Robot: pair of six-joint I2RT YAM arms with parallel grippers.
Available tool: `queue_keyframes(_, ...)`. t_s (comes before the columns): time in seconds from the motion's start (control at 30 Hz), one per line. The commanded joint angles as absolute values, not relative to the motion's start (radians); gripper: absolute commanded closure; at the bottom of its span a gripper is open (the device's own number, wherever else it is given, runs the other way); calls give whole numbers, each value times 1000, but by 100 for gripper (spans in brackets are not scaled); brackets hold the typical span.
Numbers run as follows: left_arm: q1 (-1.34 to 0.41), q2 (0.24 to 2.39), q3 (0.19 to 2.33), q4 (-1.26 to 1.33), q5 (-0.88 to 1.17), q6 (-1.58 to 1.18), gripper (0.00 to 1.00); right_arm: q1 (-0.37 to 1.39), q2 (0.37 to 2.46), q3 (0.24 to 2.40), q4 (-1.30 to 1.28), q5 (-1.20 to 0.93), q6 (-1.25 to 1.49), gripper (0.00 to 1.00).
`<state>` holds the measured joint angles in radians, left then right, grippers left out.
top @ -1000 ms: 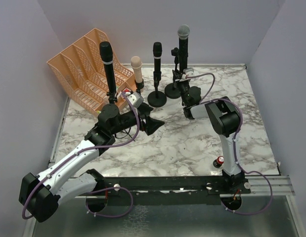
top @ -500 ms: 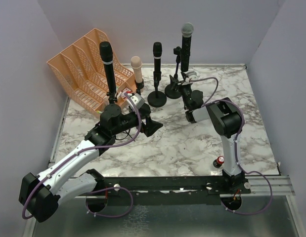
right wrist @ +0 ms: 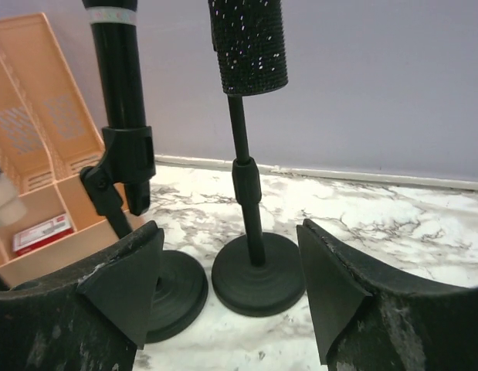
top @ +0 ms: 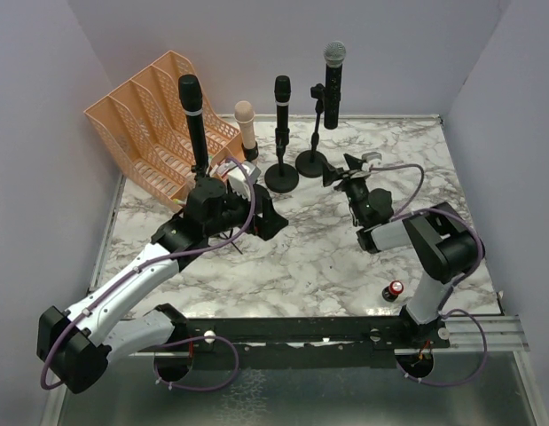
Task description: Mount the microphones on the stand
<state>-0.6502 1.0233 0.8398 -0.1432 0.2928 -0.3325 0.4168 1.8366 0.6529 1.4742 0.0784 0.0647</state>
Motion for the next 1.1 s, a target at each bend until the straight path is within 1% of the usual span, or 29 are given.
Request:
queue_keyframes(0.0,-656,970,858,-201,293,-328,1,415,1667,507,1446,140,142,26)
queue_keyframes(0.07,-656,937,856,-204,259,-333,1,414,1564,458,1330,157,182,26)
queue_keyframes(0.17,-659,876,858,-204,223,-341,1,415,1382,446,982,177,247,20)
queue_keyframes(0.27,-662,812,874,-234,176,-341,1,415,1219,502,592,225,313,16)
queue_keyframes(0.37,-662,739,898,-288,98,-337,1,415,1082,536,323,324,393,14)
queue_keyframes(0.5,-662,691,951,-428,-25,-317,1,414,919,611,-46,440,509,12)
queue_keyframes(0.63,-661,635,991,-534,-122,-311,1,415,806,704,-334,518,558,11)
queue_keyframes(0.8,-663,566,1046,-659,-226,-317,1,415,724,850,-649,648,638,9)
queue_keyframes(0.9,-662,528,1075,-747,-283,-325,1,414,685,920,-764,695,659,9)
queue_keyframes(1.07,-663,471,1119,-855,-357,-340,1,415,630,1013,-865,761,686,9)
